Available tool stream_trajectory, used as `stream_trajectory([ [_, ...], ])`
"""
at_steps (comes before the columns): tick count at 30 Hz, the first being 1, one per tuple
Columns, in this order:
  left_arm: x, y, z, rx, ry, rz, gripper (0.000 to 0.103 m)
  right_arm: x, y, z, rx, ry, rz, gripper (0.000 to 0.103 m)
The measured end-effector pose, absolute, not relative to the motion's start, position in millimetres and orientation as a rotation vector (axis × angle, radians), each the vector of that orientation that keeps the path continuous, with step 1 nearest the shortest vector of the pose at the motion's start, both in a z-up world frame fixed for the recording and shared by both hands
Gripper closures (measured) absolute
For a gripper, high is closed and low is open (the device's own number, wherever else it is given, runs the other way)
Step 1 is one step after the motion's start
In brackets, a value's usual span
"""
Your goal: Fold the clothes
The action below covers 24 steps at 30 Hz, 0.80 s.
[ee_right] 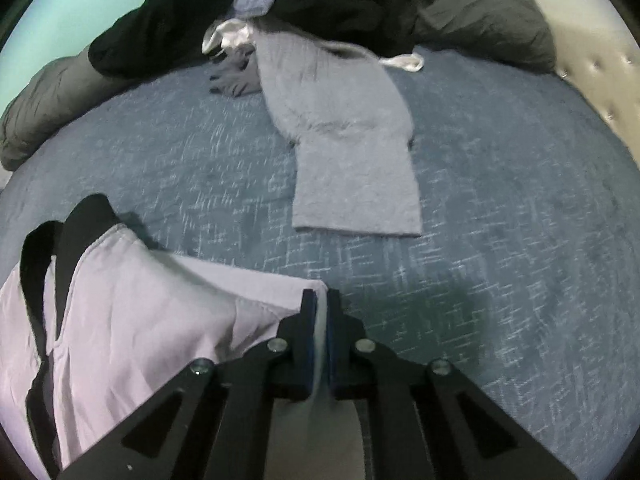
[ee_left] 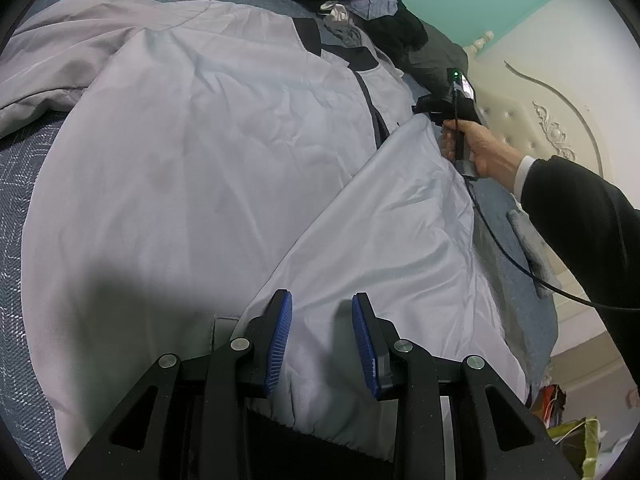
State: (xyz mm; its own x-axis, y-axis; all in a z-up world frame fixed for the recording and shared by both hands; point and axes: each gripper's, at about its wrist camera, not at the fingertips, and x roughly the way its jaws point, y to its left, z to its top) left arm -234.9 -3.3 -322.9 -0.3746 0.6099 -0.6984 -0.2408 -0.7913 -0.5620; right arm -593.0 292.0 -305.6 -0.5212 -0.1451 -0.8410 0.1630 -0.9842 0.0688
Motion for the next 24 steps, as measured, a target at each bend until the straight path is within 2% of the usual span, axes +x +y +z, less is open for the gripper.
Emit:
stream_trajectory([
  [1,-235,-4,-323,-1.335,-0.507,2.183,0.069,-591,295,-301,1.407,0.018,-2.602,0.095],
  [3,-236,-4,-323,-1.336,-0.507,2.183,0.069,-585,303,-288,1.327,-0.013,-2.658,0.084],
  [5,-236,-3,-323,-1.336,-0.504,2.185,0.069,-577,305,-273,1.251,-0.040,-2.701,0.080],
  [10,-237,-4,-323,-1.336,-0.505,2.184,0.069,-566,283,-252,1.164,-0.036,-2.636,0.080],
  [14,-238,-4,-323,-1.336,-0.505,2.184,0.068,-572,234,-275,1.355,0.076,-2.408,0.080],
  [19,-239,-5,-323,-1.336,-0.511,2.181,0.068,-557,196,-289,1.363,0.204,-2.284,0.080],
  [24,-240,-5,-323,-1.336,-0.516,2.177,0.068,-560,226,-269,1.271,0.093,-2.412,0.080],
])
